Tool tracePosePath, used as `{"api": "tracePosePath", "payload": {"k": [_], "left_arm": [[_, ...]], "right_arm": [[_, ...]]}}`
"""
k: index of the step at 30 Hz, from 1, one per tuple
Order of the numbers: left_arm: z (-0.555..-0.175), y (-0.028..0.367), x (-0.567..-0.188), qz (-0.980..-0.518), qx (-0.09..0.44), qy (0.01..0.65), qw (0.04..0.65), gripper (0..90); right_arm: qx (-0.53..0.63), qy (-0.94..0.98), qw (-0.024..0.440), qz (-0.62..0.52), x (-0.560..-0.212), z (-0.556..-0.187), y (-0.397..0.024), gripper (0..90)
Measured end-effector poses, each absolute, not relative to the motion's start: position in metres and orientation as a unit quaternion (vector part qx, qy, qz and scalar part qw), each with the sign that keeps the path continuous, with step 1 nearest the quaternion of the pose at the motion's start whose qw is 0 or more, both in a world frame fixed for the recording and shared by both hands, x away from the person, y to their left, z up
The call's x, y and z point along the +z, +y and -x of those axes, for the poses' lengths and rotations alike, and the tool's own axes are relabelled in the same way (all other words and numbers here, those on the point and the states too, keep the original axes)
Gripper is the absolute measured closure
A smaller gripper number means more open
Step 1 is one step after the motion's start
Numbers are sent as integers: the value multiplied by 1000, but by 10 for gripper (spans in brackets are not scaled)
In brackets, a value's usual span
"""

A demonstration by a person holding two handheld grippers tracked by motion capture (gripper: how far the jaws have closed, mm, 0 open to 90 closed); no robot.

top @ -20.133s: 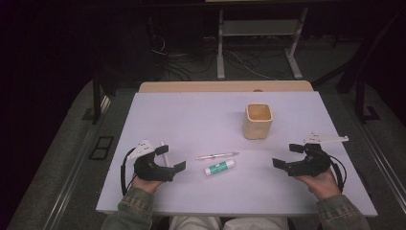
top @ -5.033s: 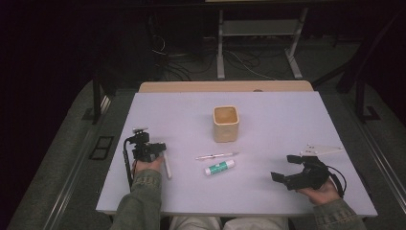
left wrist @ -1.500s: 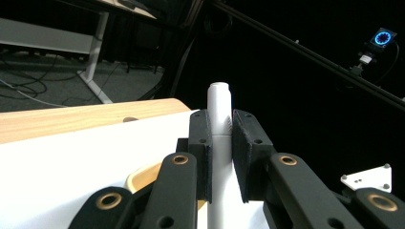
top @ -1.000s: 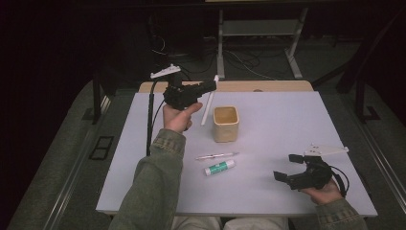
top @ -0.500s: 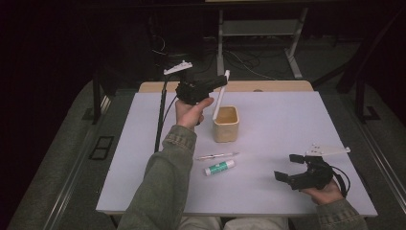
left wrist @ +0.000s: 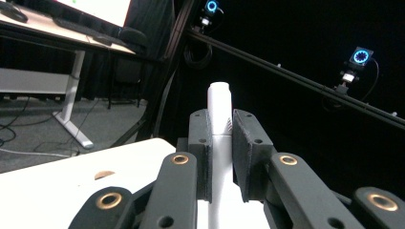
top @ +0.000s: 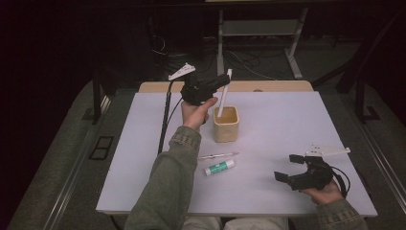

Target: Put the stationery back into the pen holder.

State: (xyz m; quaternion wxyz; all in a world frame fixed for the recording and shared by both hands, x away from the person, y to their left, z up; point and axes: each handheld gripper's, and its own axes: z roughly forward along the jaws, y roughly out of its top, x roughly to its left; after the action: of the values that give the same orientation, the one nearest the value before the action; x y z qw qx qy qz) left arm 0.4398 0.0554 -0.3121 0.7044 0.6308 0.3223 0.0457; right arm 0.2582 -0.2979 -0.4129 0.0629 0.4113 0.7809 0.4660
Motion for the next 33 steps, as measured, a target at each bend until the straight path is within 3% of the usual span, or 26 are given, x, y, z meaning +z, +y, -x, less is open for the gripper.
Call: {"api": "tracePosePath", "payload": {"k": [17, 33], "left_arm": [[-452, 49, -347, -613, 45, 334, 714, 773], [-452, 46, -366, -637, 43, 338, 691, 773]], "right_arm": [[464, 785, 64, -405, -415, -259, -297, 4], [465, 786, 62, -404, -415, -259, -297, 4]]}}
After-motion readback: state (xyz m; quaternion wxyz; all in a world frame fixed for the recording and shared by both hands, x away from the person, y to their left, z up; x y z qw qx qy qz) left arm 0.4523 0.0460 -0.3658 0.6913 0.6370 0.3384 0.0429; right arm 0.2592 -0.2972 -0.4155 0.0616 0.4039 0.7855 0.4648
